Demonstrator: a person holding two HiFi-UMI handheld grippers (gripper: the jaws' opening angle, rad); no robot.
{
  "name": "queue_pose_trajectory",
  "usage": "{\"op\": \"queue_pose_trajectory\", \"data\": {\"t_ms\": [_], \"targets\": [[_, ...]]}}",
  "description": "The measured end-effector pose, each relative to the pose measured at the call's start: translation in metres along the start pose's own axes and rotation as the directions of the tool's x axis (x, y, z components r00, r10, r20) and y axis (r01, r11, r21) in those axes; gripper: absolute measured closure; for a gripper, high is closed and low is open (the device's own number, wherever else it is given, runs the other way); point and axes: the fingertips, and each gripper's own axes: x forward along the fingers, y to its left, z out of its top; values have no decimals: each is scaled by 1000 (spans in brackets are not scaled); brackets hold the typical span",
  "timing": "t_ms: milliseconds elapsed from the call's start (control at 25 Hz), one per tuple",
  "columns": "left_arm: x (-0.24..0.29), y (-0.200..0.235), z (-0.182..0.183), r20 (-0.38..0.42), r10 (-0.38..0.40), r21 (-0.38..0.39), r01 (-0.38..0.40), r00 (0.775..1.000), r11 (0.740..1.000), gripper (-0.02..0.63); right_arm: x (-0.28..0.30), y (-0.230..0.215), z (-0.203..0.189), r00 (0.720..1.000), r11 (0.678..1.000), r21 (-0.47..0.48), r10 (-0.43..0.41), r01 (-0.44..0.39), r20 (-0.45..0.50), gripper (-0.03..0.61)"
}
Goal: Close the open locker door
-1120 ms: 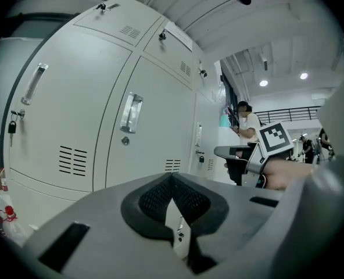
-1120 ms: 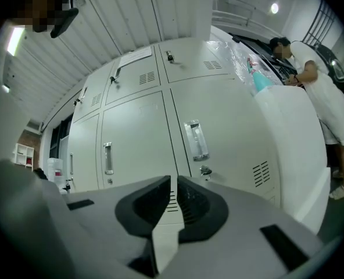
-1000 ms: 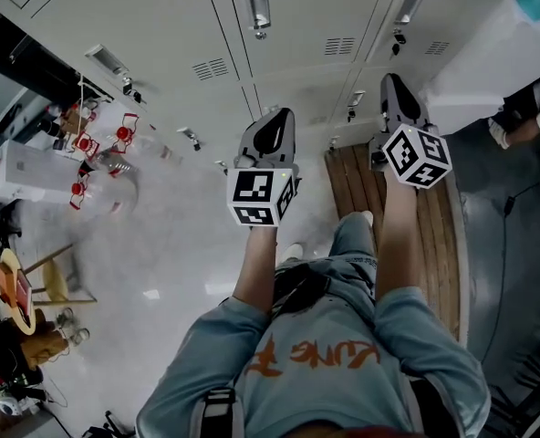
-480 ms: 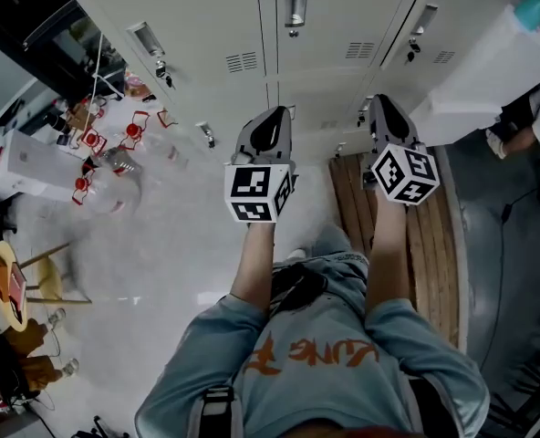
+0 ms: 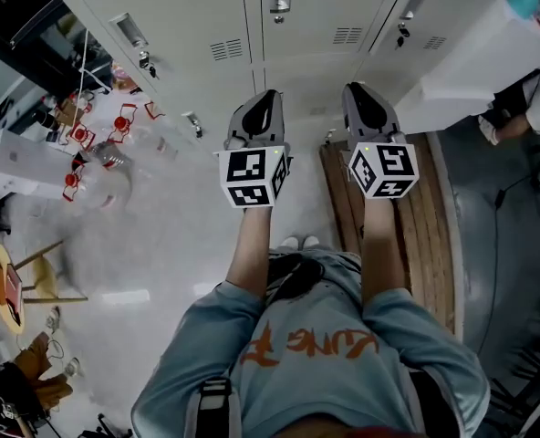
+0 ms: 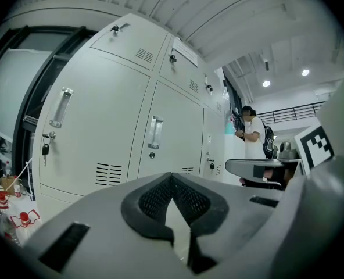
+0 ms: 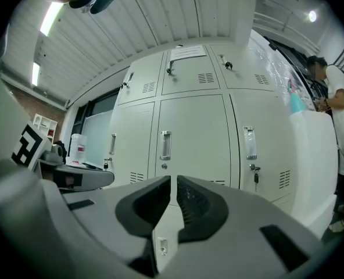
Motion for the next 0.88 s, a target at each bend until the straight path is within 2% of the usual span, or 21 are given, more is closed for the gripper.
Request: {"op": "queue_pose_trajectory", "data": {"t_ms": [360, 560, 880], "targets": [[6, -8, -6, -15, 14, 3, -14, 1000, 1000, 595, -3, -1, -8, 999, 999, -36, 33, -33, -22, 527], [5, 5, -9, -20, 44, -5, -44, 999, 999, 595, 6, 5, -11, 998, 997, -44, 60, -62, -34, 526], [6, 31, -19, -38, 50, -31, -51, 998, 998, 595, 24, 22, -17, 996, 987, -140, 70, -77, -51, 526]]}}
